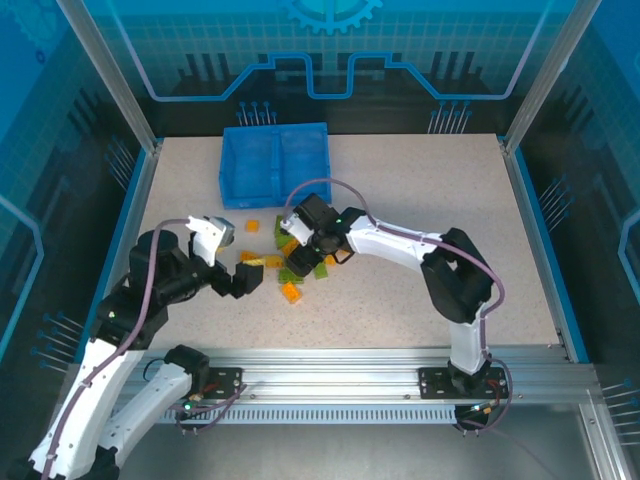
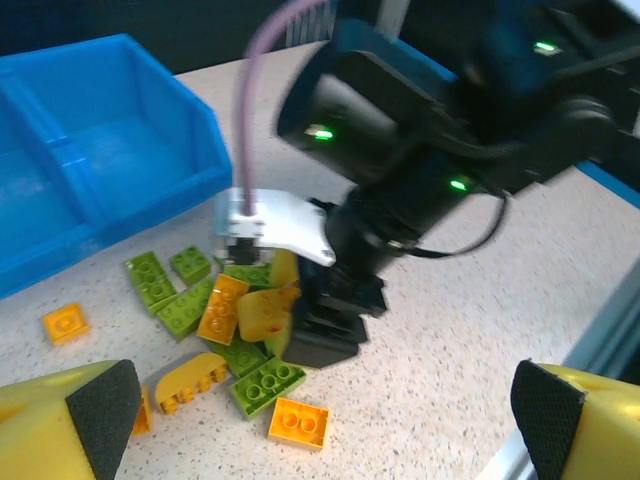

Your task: Sort the legos into containers by color

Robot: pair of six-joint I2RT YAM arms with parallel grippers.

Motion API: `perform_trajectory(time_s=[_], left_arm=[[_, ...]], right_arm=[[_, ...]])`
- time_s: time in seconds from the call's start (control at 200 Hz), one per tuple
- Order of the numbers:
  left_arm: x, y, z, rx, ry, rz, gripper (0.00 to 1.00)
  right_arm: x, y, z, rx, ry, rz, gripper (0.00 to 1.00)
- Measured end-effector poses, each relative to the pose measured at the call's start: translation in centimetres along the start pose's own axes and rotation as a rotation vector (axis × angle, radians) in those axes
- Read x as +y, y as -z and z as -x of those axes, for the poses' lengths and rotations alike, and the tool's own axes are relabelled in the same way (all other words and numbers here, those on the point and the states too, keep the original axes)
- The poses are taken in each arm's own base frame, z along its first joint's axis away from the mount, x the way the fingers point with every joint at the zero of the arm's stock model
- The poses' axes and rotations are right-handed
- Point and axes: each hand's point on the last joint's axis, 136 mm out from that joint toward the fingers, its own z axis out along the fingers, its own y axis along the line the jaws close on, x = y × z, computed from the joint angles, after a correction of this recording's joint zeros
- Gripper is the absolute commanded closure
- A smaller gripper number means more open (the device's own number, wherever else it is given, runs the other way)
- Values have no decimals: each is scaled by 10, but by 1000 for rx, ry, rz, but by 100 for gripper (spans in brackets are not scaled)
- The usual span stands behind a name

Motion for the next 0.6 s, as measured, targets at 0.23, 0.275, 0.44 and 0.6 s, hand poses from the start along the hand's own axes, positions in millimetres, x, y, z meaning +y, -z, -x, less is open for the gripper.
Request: perform_trajectory(time_s=[0.23,0.275,0.44,0.6], left_arm=[[1,-18,-39,87,-40,-40,1],[1,-19,-42,92,-47,-43,1],[0,-19,-39,74,-70,-47,1],[3,-20,-39,68,-73,-36,1]], right_arm=[[-3,-8,-7,35,22,-14,61],[-6,-8,-8,36,21,-27,63],[-7,21,0,-27,23,-59,68],[-11,92,60,-282,6,-107,67]])
